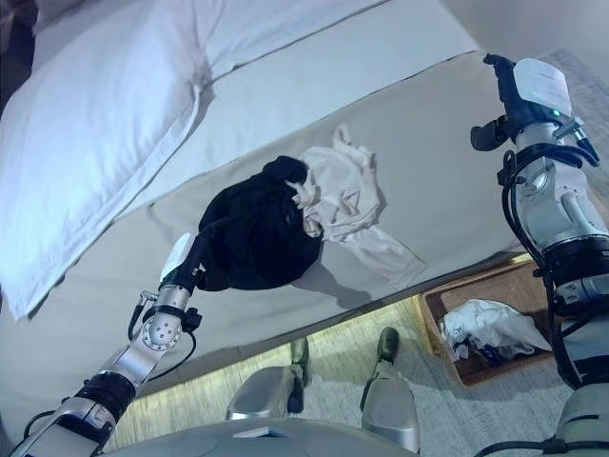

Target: Pick up the clothes from the bed and place them into the basket

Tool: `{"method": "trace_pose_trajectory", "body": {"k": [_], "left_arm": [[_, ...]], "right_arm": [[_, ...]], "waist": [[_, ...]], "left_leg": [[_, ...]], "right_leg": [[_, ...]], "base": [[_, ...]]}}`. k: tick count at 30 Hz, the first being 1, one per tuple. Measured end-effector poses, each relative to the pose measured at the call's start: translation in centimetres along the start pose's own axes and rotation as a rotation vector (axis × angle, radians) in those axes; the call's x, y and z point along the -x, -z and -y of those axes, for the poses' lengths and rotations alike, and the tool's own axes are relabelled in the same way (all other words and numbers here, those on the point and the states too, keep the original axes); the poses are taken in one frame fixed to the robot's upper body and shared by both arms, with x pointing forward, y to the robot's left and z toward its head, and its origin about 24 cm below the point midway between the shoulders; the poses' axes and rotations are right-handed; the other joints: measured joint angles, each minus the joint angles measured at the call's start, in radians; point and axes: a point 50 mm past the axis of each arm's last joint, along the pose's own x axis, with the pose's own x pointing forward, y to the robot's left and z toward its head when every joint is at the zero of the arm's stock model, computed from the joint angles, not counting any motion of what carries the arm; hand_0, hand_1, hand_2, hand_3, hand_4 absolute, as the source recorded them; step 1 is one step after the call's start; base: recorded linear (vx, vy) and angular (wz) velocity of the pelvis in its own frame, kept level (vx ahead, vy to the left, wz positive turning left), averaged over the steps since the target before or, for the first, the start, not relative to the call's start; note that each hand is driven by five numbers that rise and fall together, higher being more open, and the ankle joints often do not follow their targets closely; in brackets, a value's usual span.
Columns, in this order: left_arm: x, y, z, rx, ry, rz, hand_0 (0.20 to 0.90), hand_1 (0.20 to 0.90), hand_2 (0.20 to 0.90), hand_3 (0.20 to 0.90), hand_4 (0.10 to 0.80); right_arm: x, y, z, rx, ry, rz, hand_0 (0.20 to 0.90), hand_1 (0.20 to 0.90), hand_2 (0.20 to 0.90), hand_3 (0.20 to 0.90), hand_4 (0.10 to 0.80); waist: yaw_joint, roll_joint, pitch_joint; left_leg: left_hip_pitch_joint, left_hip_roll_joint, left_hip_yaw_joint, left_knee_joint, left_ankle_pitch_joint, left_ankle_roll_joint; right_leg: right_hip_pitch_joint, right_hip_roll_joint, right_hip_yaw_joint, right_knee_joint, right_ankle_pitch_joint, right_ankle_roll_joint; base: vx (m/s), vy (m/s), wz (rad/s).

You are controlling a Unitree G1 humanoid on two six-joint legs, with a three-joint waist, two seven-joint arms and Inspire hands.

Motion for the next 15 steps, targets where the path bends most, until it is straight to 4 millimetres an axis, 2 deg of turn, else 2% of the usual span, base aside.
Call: {"method": "trace_pose_trajectory", "body": {"k": [3,5,7,10,12,15], "left_arm": [[-1.3,-1.2,-0.7,-0.003,-0.03,0.049,0.9,0.9,0.9,0.9,0.8],[-2.0,-1.8,-1.9,-0.028,-0.054,0.08,0.9,0.9,0.9,0.9,0.8],[-2.4,-2.1,-2.3,-0.035,-0.065,0.096,0.9,0.9,0.9,0.9,0.8],[-2.6,-2.8,-2.8,-0.041,-0.074,0.13,0.9,0.9,0.9,0.9,0.8],[-2.4,-3.0,-3.4,-0.054,-0.083,0.149,0.9,0.9,0.9,0.9,0.8],[-2.5,-3.3,-3.8,-0.061,-0.102,0.165,0.9,0.9,0.9,0.9,0.8]], "right_arm": [[-1.0,-1.2,0.6,0.015,0.014,0.008,0.9,0.9,0.9,0.9,0.8],[-1.5,-2.5,0.6,0.018,0.006,0.029,0.9,0.9,0.9,0.9,0.8],[-1.7,-2.9,0.3,0.02,-0.02,0.026,0.9,0.9,0.9,0.9,0.8],[-1.6,-3.2,-1.1,0.018,-0.075,0.002,0.9,0.9,0.9,0.9,0.8],[-1.6,-3.6,-1.9,0.014,-0.098,0.004,0.9,0.9,0.9,0.9,0.8],[-1.6,-3.8,-2.4,0.007,-0.109,-0.004,0.9,0.9,0.9,0.9,0.8]], "waist": [[0.021,-0.008,0.078],[0.028,-0.032,0.134],[0.037,-0.039,0.151],[0.063,-0.041,0.168],[0.078,-0.041,0.176],[0.08,-0.039,0.177]], "left_leg": [[-0.072,-0.01,-0.026,0.063,0.0,0.0],[-0.112,-0.026,-0.038,0.121,-0.001,0.0],[-0.152,-0.037,-0.056,0.153,-0.005,-0.002],[-0.197,-0.051,-0.064,0.191,-0.015,0.011],[-0.237,-0.052,-0.063,0.236,-0.049,0.014],[-0.32,-0.06,-0.069,0.304,-0.063,0.02]], "right_leg": [[-0.096,-0.031,-0.014,0.15,-0.054,-0.014],[-0.154,-0.064,-0.014,0.268,-0.105,-0.03],[-0.2,-0.086,-0.02,0.341,-0.135,-0.037],[-0.267,-0.115,-0.018,0.438,-0.159,-0.043],[-0.307,-0.121,-0.011,0.479,-0.177,-0.045],[-0.374,-0.134,-0.006,0.525,-0.187,-0.051]], "base": [[-0.059,-0.064,0.25],[-0.023,-0.036,0.22],[-0.02,-0.022,0.33],[-0.037,-0.001,0.19],[-0.031,0.017,0.05],[-0.041,0.03,0.09]]}}
